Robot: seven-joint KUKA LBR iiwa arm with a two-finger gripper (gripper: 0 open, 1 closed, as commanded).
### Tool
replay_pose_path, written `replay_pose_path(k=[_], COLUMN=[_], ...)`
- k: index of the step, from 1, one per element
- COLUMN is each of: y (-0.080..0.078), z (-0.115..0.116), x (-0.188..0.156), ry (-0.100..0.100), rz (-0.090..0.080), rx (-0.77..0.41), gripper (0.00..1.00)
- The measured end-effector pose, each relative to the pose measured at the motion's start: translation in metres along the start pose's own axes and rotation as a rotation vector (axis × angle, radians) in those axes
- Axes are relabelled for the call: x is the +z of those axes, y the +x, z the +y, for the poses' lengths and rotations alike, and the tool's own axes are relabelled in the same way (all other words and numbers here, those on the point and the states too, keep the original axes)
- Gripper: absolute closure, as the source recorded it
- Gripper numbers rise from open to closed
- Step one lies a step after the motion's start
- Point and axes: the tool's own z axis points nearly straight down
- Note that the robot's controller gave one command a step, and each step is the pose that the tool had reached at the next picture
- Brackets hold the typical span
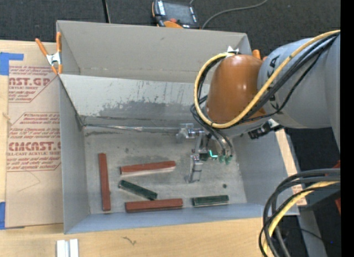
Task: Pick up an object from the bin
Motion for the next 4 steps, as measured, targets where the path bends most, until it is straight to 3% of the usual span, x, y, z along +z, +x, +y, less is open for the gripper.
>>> replay_pose_path(k=[1, 2, 3, 4], y=[-0.027, -0.023, -0.013, -0.025], z=[0.084, 0.101, 0.087, 0.101], x=[0.082, 0.046, 0.048, 0.079], ry=[-0.004, -0.002, -0.001, -0.002], rz=[-0.004, -0.010, -0.006, -0.006], rx=[0.059, 0.102, 0.192, 0.380], gripper=[0.00, 0.00, 0.00, 0.00])
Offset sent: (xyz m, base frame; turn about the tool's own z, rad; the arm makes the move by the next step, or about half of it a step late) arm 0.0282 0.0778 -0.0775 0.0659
